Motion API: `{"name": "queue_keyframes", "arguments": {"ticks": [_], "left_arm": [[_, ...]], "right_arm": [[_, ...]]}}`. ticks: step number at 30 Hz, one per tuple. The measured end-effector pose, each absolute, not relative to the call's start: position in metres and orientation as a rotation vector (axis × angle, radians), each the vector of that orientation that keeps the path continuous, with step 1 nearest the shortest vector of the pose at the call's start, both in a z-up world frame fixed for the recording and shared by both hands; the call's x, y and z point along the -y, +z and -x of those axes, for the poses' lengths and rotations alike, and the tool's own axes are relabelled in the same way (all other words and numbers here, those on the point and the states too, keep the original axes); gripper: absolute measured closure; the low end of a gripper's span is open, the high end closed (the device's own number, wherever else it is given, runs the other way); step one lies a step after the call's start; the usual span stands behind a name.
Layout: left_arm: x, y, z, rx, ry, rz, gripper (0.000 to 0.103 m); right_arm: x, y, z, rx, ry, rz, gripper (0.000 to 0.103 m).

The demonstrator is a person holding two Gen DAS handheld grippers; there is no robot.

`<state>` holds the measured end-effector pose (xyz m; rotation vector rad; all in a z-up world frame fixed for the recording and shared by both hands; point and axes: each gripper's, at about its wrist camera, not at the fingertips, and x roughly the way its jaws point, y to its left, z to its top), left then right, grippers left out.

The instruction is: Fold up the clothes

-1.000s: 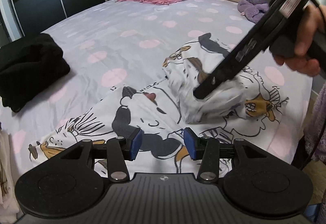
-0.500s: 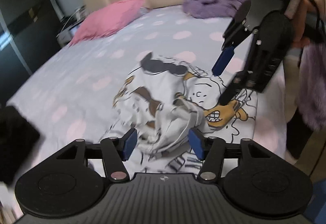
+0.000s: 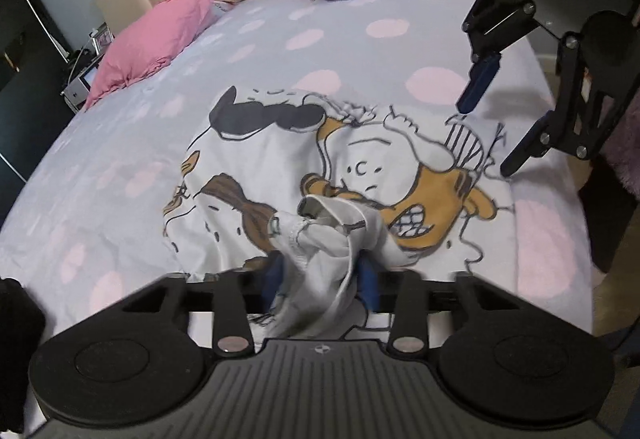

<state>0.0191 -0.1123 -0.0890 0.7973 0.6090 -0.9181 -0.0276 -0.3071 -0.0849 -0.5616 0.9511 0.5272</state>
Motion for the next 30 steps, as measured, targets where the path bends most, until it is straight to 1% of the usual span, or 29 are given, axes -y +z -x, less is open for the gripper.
{"name": "queue_keyframes", "arguments": {"ticks": [1, 2, 3, 6, 7, 12, 15, 22, 25, 27, 28, 29, 30], "left_arm": [[0.112, -0.089, -0.02, -0.618, -0.908, -0.795, 0.087], [0.111, -0.089, -0.021, -0.628, -0.898, -0.792, 0.093], [0.109, -0.088, -0.021, -0.634, -0.889, -0.787, 0.095], [0.1, -0.077, -0.016, -0.626, -0.857, -0.777, 0.096], [0.096, -0.072, -0.013, -0.622, -0.846, -0.769, 0.096], [0.081, -0.046, 0.013, -0.595, -0.858, -0.752, 0.097], [0.084, -0.041, 0.037, -0.592, -0.889, -0.792, 0.097], [0.091, -0.074, 0.058, -0.676, -0.901, -0.847, 0.097], [0.09, -0.087, 0.055, -0.739, -0.898, -0.832, 0.095], [0.086, -0.088, 0.051, -0.783, -0.911, -0.801, 0.087], [0.083, -0.084, 0.049, -0.795, -0.92, -0.784, 0.084], [0.08, -0.079, 0.048, -0.804, -0.928, -0.765, 0.079], [0.076, -0.072, 0.045, -0.807, -0.934, -0.739, 0.072]], "right_arm": [[0.305, -0.087, 0.028, -0.946, 0.513, 0.583, 0.065], [0.304, -0.089, 0.028, -0.94, 0.496, 0.604, 0.083], [0.305, -0.087, 0.027, -0.936, 0.485, 0.597, 0.093], [0.319, -0.073, 0.022, -0.926, 0.433, 0.496, 0.097], [0.324, -0.069, 0.02, -0.928, 0.405, 0.465, 0.1], [0.354, -0.059, 0.016, -0.963, 0.299, 0.314, 0.101], [0.356, -0.061, 0.019, -0.993, 0.287, 0.308, 0.101], [0.356, -0.071, 0.017, -1.059, 0.293, 0.323, 0.101], [0.354, -0.075, 0.013, -1.085, 0.3, 0.339, 0.101], [0.354, -0.073, 0.013, -1.096, 0.299, 0.352, 0.097], [0.355, -0.071, 0.012, -1.099, 0.297, 0.354, 0.096], [0.356, -0.067, 0.013, -1.1, 0.293, 0.352, 0.096], [0.357, -0.062, 0.014, -1.094, 0.297, 0.336, 0.09]]}}
